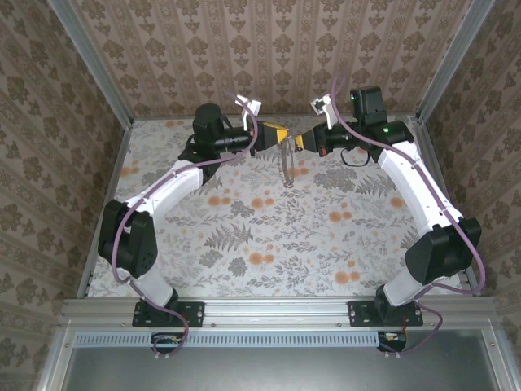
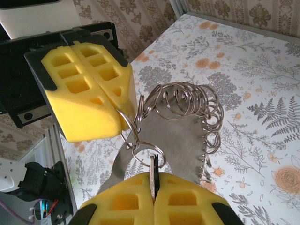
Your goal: Put the keys on the keyring
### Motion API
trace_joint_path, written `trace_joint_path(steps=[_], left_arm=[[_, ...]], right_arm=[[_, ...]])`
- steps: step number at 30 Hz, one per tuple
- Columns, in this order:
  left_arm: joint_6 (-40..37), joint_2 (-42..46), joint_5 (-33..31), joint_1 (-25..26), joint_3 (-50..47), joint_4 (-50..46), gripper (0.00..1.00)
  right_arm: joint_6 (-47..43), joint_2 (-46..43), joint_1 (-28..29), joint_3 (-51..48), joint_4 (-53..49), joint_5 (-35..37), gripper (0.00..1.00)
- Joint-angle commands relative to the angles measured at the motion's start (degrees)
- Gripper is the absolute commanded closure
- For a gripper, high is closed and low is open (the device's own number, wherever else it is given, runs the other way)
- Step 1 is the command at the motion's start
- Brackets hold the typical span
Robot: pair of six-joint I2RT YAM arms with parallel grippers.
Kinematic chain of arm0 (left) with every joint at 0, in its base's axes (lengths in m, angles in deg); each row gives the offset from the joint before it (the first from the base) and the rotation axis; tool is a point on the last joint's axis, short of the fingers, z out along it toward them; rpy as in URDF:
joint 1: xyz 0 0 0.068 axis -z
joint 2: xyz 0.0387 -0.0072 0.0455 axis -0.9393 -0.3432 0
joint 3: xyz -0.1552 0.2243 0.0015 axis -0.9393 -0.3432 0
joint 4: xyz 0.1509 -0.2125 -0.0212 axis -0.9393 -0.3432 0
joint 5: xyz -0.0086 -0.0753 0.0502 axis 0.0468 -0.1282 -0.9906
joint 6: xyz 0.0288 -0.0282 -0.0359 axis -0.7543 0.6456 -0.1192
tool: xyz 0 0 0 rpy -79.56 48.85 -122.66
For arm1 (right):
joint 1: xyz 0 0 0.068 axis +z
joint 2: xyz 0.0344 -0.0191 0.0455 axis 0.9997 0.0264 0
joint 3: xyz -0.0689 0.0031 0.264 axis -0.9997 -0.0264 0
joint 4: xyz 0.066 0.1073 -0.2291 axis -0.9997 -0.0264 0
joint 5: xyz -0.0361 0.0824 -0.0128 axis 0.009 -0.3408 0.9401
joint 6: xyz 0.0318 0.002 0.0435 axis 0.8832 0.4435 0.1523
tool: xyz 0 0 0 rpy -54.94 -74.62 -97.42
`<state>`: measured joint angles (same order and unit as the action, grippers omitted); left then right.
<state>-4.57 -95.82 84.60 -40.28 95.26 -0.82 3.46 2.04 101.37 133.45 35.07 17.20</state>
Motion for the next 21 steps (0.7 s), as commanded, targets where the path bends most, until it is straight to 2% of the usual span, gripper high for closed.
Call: trace_joint_path(steps=[1, 14, 21], left_arm=[[-1.4, 2.5, 0.5, 0.3, 2.7, 1.1, 1.0], [-1.4, 2.3, 0.5, 0.9, 2.8, 1.0, 1.0], [-1.6, 2.3, 0.4, 0.9, 2.7, 0.9, 1.0]], right_arm=[[-1.7, 0.7, -0.3, 2.6, -1.8, 0.2, 1.0], [0.9, 3.6, 0.3, 8.4, 0.0, -3.0, 1.0], [0.2, 3.1, 0.4, 7.1, -0.3, -1.8, 1.0]])
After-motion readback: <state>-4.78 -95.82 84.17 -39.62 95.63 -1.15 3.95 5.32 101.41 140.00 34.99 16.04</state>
